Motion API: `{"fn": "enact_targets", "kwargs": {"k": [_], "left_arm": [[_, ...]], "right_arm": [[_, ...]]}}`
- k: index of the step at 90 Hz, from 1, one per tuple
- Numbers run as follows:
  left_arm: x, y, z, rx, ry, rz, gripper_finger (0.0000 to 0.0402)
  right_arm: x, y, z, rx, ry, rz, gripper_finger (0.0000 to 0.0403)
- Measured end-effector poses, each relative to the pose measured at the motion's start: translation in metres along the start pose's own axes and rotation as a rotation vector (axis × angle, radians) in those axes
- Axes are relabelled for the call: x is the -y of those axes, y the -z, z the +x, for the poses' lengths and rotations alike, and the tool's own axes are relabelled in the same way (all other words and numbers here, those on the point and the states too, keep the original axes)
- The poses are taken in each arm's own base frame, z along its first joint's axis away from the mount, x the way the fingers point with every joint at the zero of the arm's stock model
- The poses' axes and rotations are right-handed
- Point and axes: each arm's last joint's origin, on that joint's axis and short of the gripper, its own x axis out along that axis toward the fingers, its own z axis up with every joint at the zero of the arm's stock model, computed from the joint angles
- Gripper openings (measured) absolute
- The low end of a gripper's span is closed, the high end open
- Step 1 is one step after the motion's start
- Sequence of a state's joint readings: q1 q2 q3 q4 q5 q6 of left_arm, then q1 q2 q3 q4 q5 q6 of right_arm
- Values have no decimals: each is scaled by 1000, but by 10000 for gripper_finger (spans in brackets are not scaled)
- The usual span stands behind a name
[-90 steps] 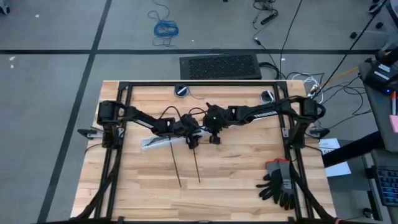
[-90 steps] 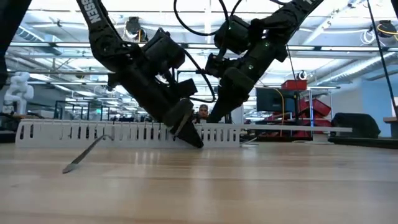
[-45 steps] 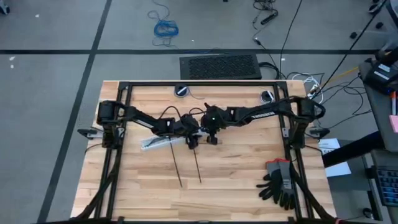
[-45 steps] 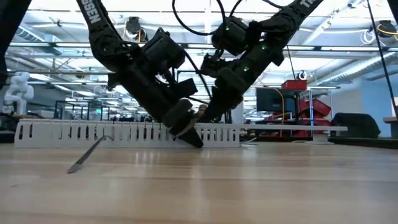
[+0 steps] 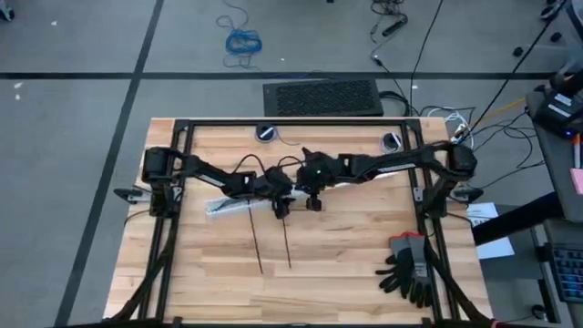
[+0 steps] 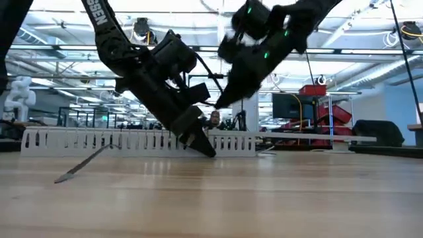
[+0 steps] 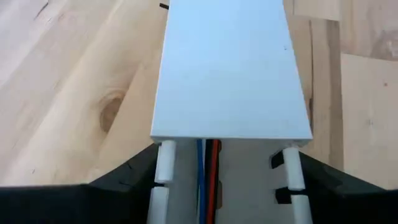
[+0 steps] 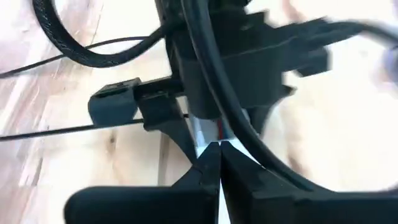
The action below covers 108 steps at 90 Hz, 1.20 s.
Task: Ziptie cables
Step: Close the cable duct
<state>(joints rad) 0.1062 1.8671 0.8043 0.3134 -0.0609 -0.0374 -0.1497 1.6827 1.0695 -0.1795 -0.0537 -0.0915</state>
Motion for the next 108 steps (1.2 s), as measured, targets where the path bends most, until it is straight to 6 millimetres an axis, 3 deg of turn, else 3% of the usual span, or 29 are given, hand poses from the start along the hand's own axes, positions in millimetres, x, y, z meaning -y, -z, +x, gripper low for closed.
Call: {"fn": "enact_targets", "kwargs": {"k": [16, 37, 58, 93, 108], "left_arm": [[0, 0, 0, 5, 14, 38, 241], [2, -1, 0, 22, 53, 69, 241], [2, -3, 1, 28, 63, 66, 241], [3, -9, -7, 23, 57, 53, 254], [3, -29, -22, 122, 61, 56, 285]], "right_arm": [[3, 11, -8, -130, 57, 10, 0], [2, 25, 18, -203, 39, 33, 0], [0, 25, 43, -141, -2, 59, 0], [-1, 26, 44, -146, -15, 65, 0], [-1, 27, 44, -152, -16, 64, 0]]}}
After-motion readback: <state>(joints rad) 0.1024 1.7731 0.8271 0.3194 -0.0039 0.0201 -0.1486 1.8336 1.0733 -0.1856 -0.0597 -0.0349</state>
